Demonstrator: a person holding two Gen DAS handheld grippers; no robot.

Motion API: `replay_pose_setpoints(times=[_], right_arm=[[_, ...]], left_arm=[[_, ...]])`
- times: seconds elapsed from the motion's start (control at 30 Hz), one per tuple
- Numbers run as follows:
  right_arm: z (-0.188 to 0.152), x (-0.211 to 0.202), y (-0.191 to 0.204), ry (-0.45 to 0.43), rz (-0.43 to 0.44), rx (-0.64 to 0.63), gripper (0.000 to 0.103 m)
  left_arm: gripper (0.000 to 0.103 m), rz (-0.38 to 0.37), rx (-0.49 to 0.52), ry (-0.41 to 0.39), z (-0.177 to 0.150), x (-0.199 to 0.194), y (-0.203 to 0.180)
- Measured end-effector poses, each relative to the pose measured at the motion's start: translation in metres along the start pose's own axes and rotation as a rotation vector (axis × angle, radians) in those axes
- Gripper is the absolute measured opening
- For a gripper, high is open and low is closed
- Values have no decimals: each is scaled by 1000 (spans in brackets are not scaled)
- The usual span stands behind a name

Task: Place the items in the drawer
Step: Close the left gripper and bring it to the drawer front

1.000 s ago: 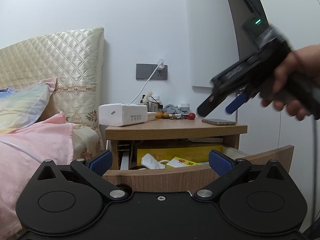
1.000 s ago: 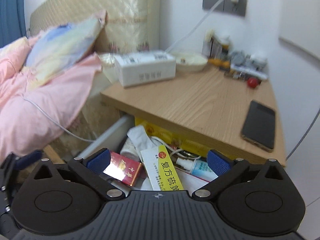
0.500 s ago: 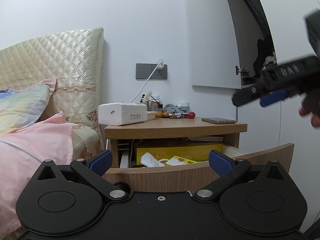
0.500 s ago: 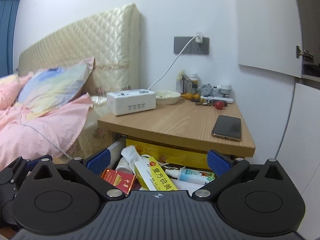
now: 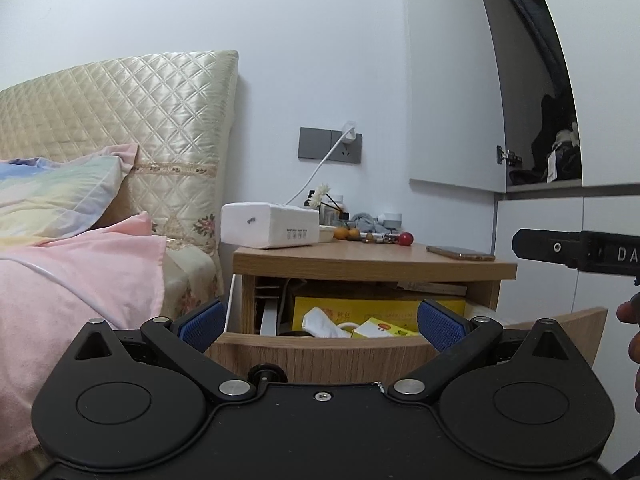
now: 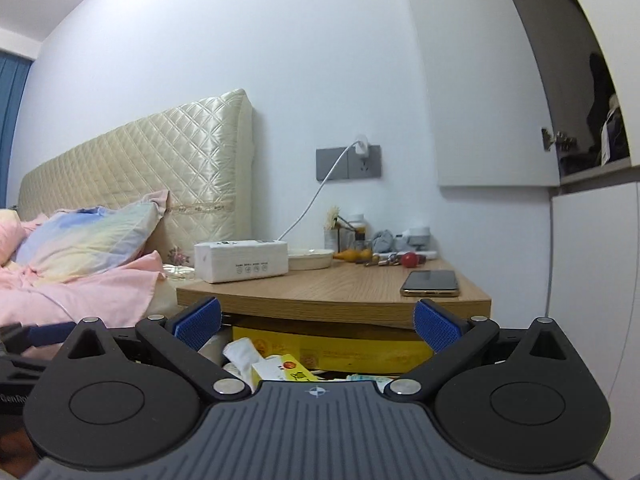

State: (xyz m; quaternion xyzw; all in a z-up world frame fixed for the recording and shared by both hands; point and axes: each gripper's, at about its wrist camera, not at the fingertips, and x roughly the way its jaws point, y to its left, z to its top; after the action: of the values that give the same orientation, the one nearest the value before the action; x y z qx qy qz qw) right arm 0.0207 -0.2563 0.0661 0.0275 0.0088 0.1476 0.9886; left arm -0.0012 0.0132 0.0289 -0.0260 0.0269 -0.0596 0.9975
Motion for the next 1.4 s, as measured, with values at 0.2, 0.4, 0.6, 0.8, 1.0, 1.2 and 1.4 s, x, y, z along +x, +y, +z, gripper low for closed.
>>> replay_pose_setpoints(times=[0.2, 0.4, 0.6, 0.8, 1.0, 1.2, 1.4], right_arm=[[-14, -7, -3, -47, -40, 50, 103], [-29, -14, -3, -79, -63, 47, 103], [-31, -14, -4, -62, -51, 44, 103], [-31, -24, -6, -77, -51, 40, 102], [-32, -39, -4, -101, -42, 32, 81], [-36, -51, -3, -100, -43, 49, 44], [-41, -58, -3, -76, -87, 48, 13]], left_arm=[[102, 15, 8, 8, -3, 4, 1], [102, 40, 2, 15, -5, 8, 4], [102, 48, 20, 5, -9, 9, 4], [101, 49, 25, -16, -8, 6, 2], [95, 60, 27, -31, -7, 1, -1], [78, 92, 52, -45, -10, -9, -11], [59, 100, 77, -56, -18, -22, -24]])
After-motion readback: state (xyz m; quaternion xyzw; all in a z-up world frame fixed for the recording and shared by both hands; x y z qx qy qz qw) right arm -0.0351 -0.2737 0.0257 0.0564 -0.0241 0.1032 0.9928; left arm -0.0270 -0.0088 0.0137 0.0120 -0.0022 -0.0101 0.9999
